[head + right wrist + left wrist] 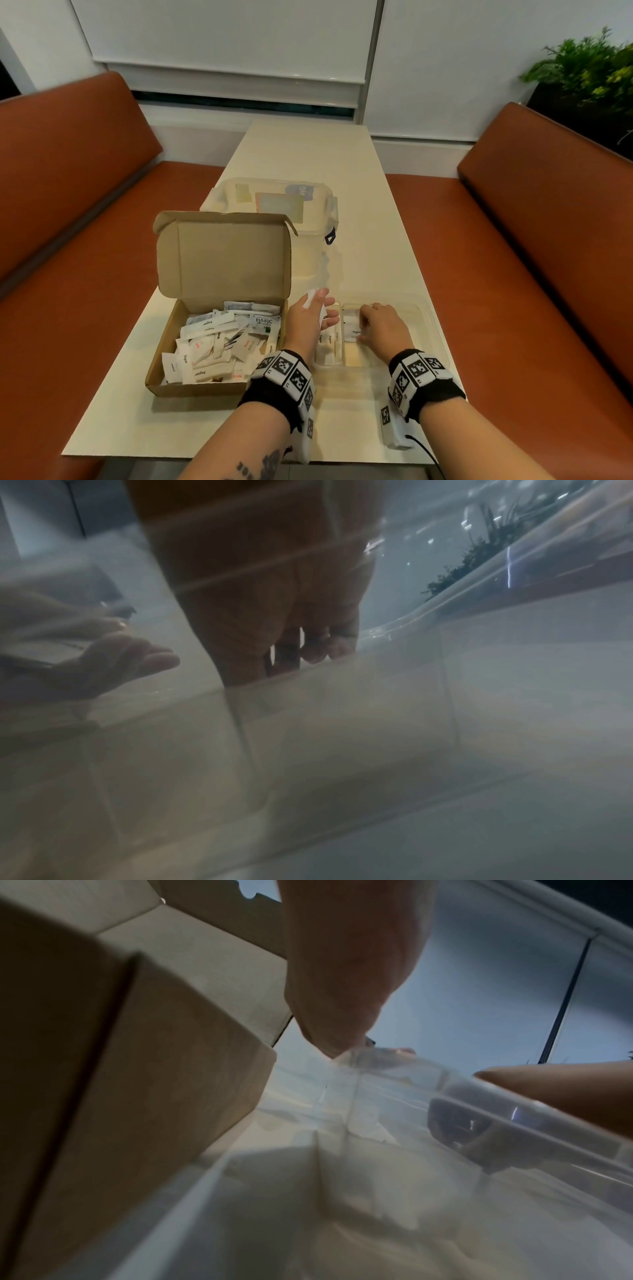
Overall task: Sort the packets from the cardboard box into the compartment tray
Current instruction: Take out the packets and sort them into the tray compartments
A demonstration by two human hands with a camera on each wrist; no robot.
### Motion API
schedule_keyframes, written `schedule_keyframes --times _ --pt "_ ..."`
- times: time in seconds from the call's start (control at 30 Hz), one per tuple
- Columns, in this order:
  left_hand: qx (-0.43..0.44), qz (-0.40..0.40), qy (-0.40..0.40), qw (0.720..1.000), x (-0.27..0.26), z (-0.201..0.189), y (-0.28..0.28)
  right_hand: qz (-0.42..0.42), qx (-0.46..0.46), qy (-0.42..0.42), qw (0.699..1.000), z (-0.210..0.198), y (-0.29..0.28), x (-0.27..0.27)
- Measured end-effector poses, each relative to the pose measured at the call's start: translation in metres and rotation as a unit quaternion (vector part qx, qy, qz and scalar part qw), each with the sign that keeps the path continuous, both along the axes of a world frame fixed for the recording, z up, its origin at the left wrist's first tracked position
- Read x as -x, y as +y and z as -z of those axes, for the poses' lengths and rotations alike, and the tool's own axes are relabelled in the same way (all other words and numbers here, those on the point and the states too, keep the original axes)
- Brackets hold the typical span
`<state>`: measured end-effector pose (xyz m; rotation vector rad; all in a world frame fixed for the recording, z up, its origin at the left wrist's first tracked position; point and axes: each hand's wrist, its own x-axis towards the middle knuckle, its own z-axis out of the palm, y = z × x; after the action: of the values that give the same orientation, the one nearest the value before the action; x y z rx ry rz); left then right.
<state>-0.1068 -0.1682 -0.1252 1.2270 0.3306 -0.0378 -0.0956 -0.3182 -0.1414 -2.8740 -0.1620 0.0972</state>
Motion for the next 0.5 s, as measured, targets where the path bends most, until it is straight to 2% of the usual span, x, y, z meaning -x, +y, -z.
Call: schedule_keyframes --times 0.13,0.23,0.33,0.4,0.5 --pt "0.046 -0.007 0.021 0.999 0.000 0.000 0.002 0.010 -0.046 0.004 0.999 -0.006 0.002 0.001" --pt "0.070 0.000 0.022 0.997 0.000 -0.001 0.005 0.025 -0.170 -0.028 0.985 -0.020 0.008 0.003" --pt "0.023 0.025 0.025 0.999 -0.001 -0.001 0.007 0.004 -0.303 -0.033 0.952 -0.036 0.020 0.006" --pt "0.001 0.052 0.027 0.998 -0.001 -0.002 0.007 -0.023 -0.321 -0.029 0.946 -0.042 0.027 0.008" --pt "0.044 0.098 0.037 0.994 -0.001 -0.009 0.006 -0.024 -0.322 -0.022 0.946 -0.045 0.031 0.006"
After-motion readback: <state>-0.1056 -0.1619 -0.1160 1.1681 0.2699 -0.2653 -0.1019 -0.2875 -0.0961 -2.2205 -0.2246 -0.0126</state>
